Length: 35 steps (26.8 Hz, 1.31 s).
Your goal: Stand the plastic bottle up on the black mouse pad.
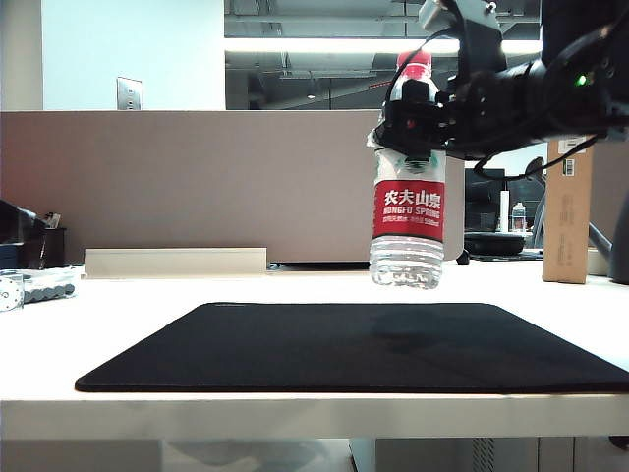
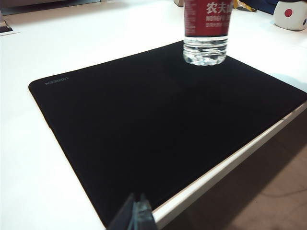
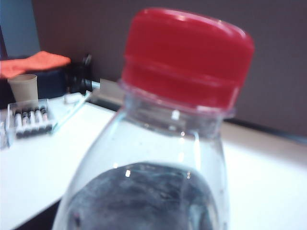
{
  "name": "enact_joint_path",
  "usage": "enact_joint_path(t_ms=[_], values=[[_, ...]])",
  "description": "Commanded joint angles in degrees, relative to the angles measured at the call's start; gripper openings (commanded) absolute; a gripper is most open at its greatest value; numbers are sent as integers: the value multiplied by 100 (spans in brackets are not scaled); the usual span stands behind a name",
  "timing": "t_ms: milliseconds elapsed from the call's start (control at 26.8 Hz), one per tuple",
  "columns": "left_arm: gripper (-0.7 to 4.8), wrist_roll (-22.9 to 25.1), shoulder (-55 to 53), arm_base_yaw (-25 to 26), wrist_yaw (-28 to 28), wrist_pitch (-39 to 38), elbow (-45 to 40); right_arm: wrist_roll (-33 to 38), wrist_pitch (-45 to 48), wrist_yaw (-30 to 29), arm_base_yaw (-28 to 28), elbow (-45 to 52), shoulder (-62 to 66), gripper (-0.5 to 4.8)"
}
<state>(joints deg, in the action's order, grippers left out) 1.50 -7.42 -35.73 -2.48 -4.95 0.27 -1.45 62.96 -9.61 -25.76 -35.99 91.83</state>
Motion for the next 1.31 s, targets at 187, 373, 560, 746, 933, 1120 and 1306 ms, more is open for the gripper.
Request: enact_joint_path(t_ms=[187,373,560,746,933,1120,1306], values=[[-1,0,0,-7,-15,76,26,-35,1526,203,-20,-72,614,-7],[-1,0,0,-7,-15,76,26,-85,1405,345,-20,-87,765,-6],[-1,-2,0,-7,-17,74,24,-203,1322,328,-22,-201,1021,37],[-1,0,0,-7,-15,76,24,-164,1285,28,-28,-278,1049,232],[-1,0,0,-7,-15,76,24,-195,1032,212,-28,-280,1049,359],[-1,0,0,-7,-15,76,24,-157,1244,201,-37,-280,1049,442],[-1,0,0,-7,-15,76,24,-173,1779,203,-50,-317,1001,444]])
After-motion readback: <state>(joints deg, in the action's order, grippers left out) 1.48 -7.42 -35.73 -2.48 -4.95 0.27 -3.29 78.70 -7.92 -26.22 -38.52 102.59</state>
